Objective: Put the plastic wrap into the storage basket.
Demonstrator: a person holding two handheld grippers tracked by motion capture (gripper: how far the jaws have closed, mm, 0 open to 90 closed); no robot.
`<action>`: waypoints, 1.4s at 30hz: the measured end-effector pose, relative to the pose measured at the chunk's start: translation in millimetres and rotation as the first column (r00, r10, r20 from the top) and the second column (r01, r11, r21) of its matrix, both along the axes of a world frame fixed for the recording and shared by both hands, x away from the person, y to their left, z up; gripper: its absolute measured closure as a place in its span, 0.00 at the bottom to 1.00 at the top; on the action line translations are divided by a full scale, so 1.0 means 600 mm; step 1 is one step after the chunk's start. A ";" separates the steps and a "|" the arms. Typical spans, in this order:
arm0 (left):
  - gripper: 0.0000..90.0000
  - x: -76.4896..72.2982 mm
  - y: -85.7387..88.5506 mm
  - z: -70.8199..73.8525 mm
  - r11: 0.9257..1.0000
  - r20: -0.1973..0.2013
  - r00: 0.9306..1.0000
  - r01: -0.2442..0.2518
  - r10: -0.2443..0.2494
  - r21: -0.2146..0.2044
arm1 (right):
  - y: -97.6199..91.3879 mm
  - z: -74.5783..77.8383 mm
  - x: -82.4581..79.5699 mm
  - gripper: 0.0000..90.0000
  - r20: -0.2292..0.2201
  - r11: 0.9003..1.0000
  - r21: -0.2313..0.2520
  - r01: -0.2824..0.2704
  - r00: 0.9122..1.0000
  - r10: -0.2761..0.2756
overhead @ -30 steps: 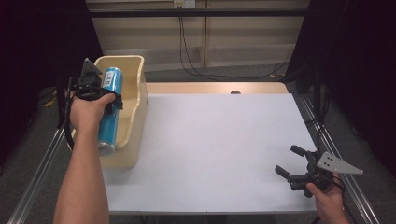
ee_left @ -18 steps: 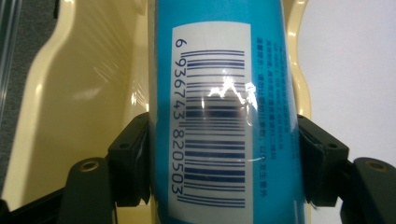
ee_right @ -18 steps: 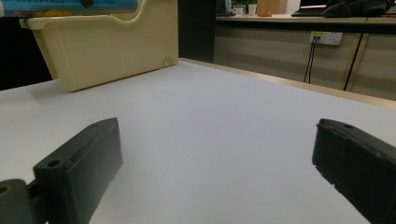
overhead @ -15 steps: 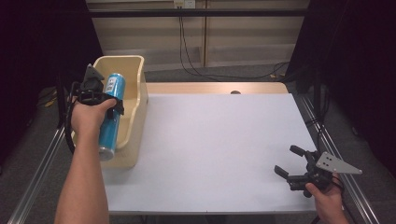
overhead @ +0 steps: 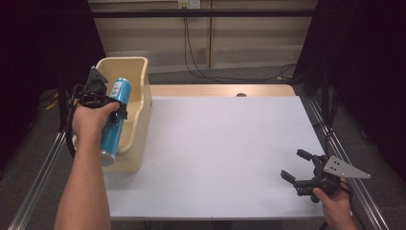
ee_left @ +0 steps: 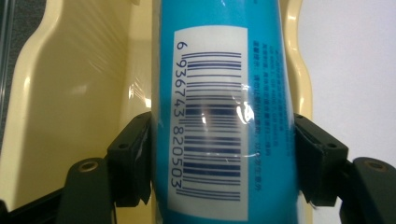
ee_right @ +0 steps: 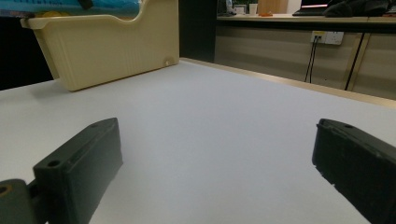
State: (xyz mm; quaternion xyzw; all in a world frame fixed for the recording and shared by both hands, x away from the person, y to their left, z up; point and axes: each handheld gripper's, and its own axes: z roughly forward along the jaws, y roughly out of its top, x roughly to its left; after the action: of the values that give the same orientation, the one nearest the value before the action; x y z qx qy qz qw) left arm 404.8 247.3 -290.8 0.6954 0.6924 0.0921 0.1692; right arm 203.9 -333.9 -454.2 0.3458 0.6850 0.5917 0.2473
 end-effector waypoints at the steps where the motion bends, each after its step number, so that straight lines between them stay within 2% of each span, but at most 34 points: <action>1: 0.35 0.000 0.001 0.001 1.000 0.004 1.000 0.001 -0.001 0.005 | 0.000 0.000 0.000 0.01 0.000 1.000 -0.001 0.001 1.000 -0.001; 3: 0.35 -0.002 0.003 0.011 1.000 0.037 0.999 -0.007 0.007 -0.001 | 0.000 0.000 0.000 0.01 -0.001 1.000 0.000 0.001 1.000 -0.001; 4: 0.38 -0.006 0.006 0.024 0.999 0.096 0.995 -0.025 0.028 -0.034 | 0.000 0.000 0.000 0.01 0.000 1.000 -0.001 0.001 1.000 -0.001; 5: 0.46 -0.008 0.009 0.039 0.997 0.124 0.992 -0.018 0.027 -0.071 | 0.000 0.000 0.000 0.01 0.000 1.000 0.000 0.000 1.000 0.000; 7: 0.44 -0.011 0.004 0.066 0.999 0.120 0.993 0.009 -0.004 -0.042 | 0.001 0.000 0.001 0.01 0.000 1.000 -0.001 -0.001 1.000 0.001; 9: 0.40 -0.012 -0.001 0.084 0.998 0.121 0.993 0.017 -0.010 -0.059 | 0.002 0.000 0.001 0.01 0.003 1.000 -0.001 -0.003 1.000 0.003; 11: 0.37 -0.013 -0.007 0.090 0.998 0.125 0.992 0.022 -0.014 -0.066 | 0.004 0.002 0.000 0.01 0.004 1.000 0.002 -0.005 1.000 0.005; 13: 0.36 -0.011 -0.015 0.087 0.997 0.143 0.990 0.030 -0.019 -0.075 | 0.005 0.002 -0.001 0.01 0.005 1.000 0.000 -0.009 1.000 0.009; 16: 0.29 -0.006 -0.027 0.078 0.996 0.141 0.990 0.041 -0.029 -0.081 | 0.004 0.003 -0.002 0.01 0.005 1.000 0.002 -0.009 1.000 0.009; 22: 0.28 0.001 -0.045 0.070 0.993 0.167 0.985 0.057 -0.040 -0.099 | 0.001 0.002 -0.001 0.01 0.004 1.000 0.003 -0.002 1.000 0.002; 30: 0.24 0.005 -0.073 0.060 0.989 0.154 0.985 0.100 -0.082 -0.111 | 0.002 0.001 -0.002 0.01 0.005 1.000 -0.001 -0.005 1.000 0.005; 42: 0.22 0.013 -0.113 0.047 0.982 0.139 0.983 0.138 -0.120 -0.128 | 0.001 0.002 -0.002 0.01 0.006 1.000 0.002 -0.004 1.000 0.004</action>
State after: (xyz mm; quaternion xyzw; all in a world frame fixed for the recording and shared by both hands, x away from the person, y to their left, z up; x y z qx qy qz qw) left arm 412.3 179.3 -262.6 0.7180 0.6379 0.0787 0.2671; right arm 202.4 -333.1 -453.2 0.3428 0.6843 0.5940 0.2478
